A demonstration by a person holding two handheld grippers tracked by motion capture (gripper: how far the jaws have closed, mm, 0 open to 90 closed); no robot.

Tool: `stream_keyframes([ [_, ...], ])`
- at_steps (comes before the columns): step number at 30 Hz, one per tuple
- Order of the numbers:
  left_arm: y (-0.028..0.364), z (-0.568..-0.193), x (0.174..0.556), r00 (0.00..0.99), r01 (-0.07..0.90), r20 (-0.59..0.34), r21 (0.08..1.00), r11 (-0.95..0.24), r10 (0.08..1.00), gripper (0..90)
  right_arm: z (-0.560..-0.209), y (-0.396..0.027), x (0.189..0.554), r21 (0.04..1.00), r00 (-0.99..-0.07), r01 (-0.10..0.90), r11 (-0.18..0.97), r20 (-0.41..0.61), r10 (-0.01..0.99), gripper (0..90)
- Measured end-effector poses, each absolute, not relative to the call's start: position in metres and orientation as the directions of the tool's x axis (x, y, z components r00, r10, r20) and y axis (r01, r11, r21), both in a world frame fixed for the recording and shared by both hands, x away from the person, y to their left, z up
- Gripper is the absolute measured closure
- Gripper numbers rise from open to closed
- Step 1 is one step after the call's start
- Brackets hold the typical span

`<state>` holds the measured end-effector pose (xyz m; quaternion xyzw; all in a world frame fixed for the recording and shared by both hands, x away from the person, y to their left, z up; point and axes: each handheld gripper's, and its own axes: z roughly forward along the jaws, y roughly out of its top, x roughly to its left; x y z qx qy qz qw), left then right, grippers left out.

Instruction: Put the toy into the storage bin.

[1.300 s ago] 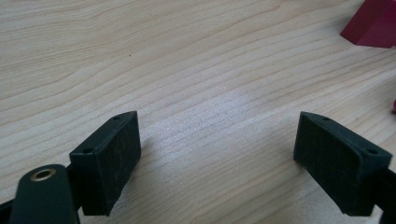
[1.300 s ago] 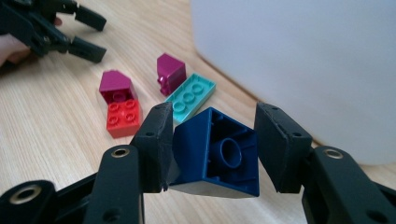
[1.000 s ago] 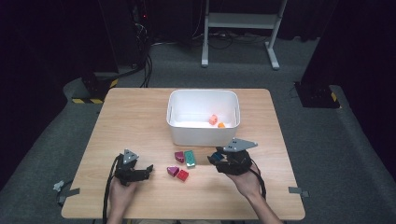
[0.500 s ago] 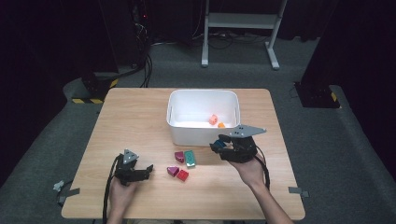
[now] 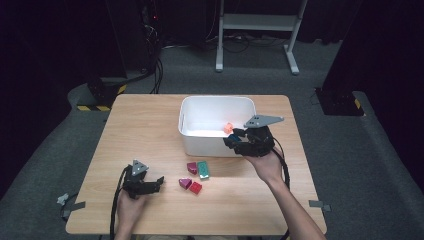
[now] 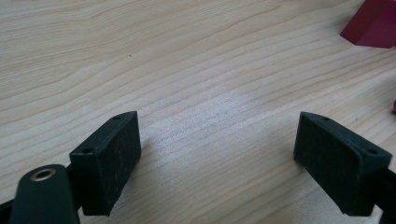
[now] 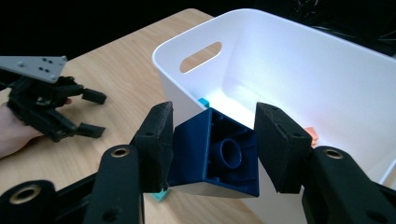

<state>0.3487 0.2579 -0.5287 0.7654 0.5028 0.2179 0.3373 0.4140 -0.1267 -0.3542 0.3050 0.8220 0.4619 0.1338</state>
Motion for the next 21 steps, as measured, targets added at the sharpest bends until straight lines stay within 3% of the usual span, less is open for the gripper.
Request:
stream_keyframes([
  [21,0.258,-0.529,0.349,0.399,0.623,-0.007,0.736,-0.266,0.917,15.1,-0.354,-0.123,0.476,0.807,-0.676,0.484,0.340,0.098,0.731,47.7],
])
